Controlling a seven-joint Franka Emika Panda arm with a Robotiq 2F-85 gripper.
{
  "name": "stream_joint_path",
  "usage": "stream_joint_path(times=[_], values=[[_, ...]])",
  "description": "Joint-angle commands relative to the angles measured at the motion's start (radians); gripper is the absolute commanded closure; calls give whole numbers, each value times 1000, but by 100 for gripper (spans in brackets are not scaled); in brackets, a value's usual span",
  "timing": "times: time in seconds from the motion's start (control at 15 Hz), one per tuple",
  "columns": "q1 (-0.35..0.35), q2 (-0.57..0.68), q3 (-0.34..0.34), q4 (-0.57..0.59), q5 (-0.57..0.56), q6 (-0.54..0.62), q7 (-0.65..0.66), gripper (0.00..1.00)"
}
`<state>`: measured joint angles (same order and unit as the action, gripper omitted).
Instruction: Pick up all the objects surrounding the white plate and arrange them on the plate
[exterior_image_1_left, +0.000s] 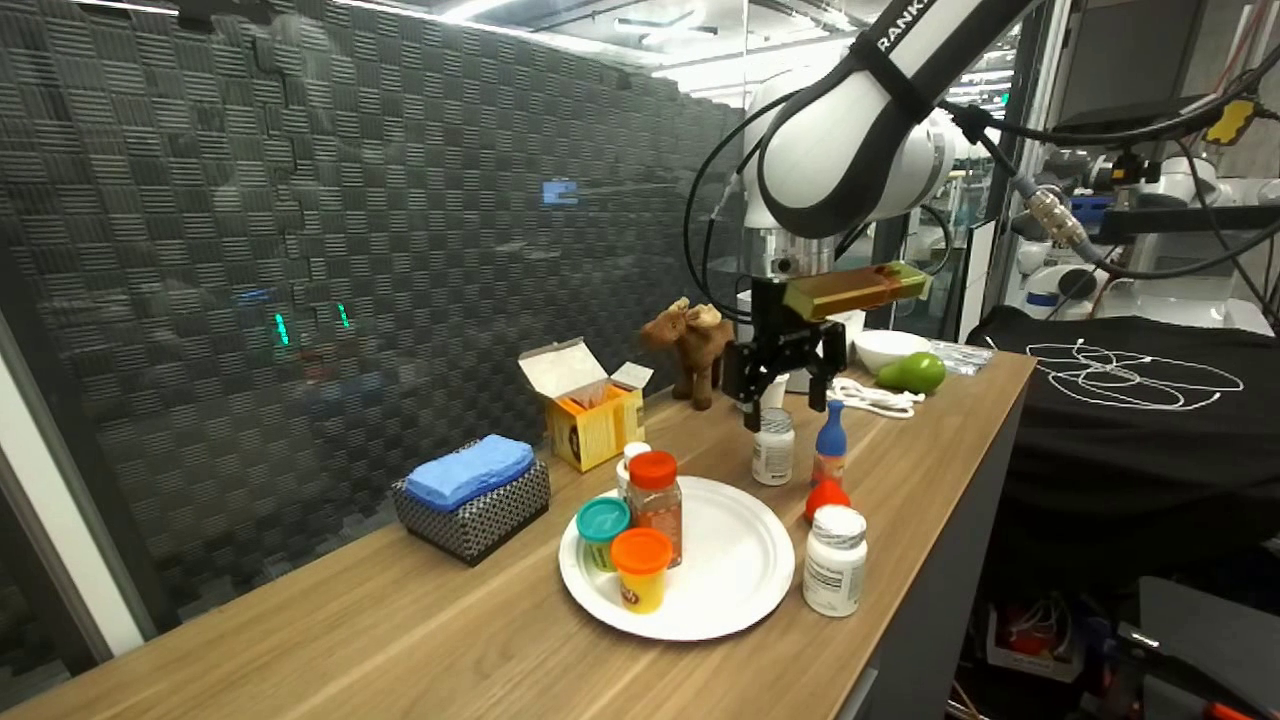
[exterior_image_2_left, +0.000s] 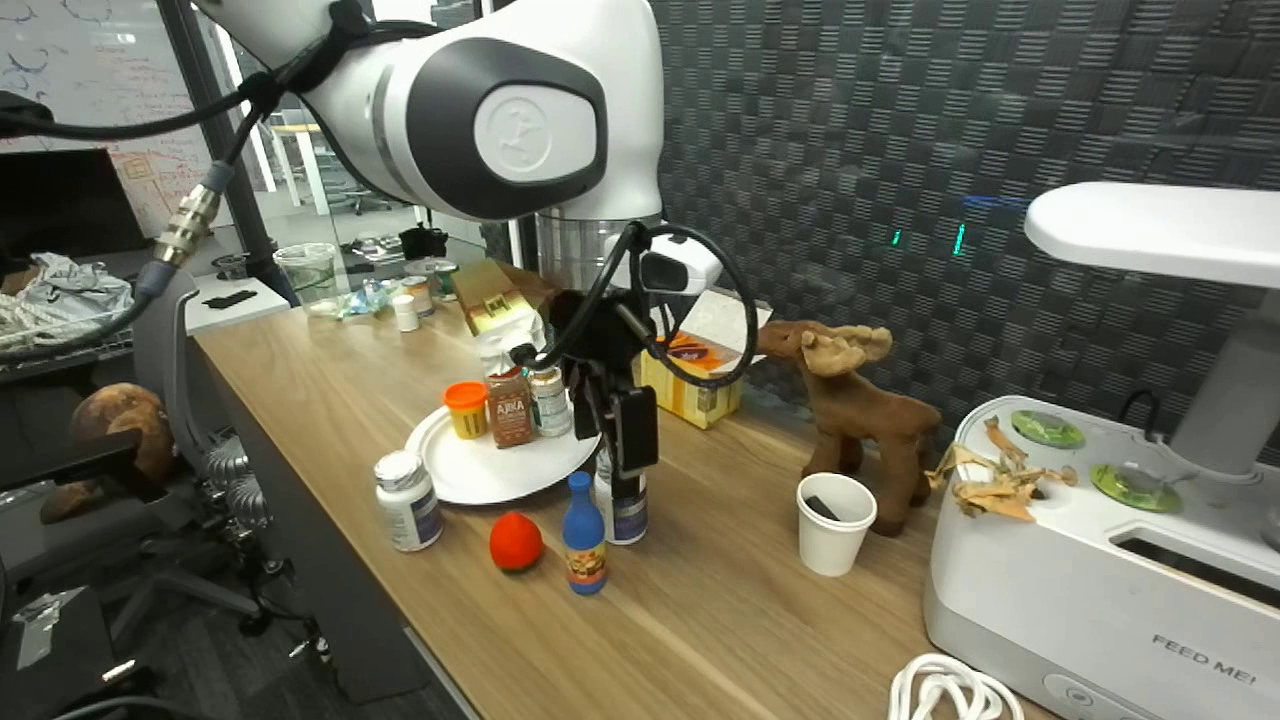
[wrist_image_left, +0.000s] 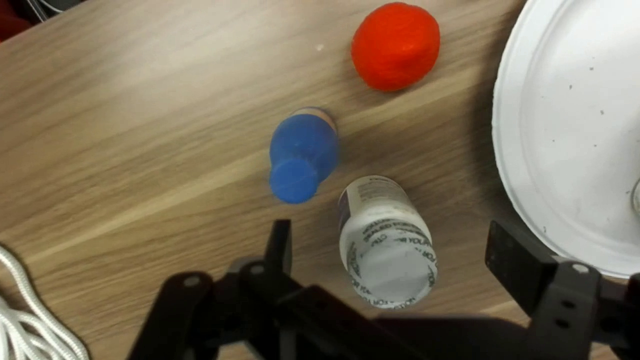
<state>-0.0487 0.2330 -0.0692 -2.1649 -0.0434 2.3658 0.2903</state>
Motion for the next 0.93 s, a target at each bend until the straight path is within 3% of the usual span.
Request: stream_joint_path(times=[0.0, 0.07, 0.2, 0.67, 0.87], values=[[-3, 9, -5, 14, 29, 30, -31, 0], [-3, 11, -4, 15, 33, 36, -33, 0], [0, 13, -4, 16, 34, 43, -34, 26], [19, 5, -17, 14, -9, 62, 27, 80], [35, -19, -14, 21, -9, 46, 78, 81]])
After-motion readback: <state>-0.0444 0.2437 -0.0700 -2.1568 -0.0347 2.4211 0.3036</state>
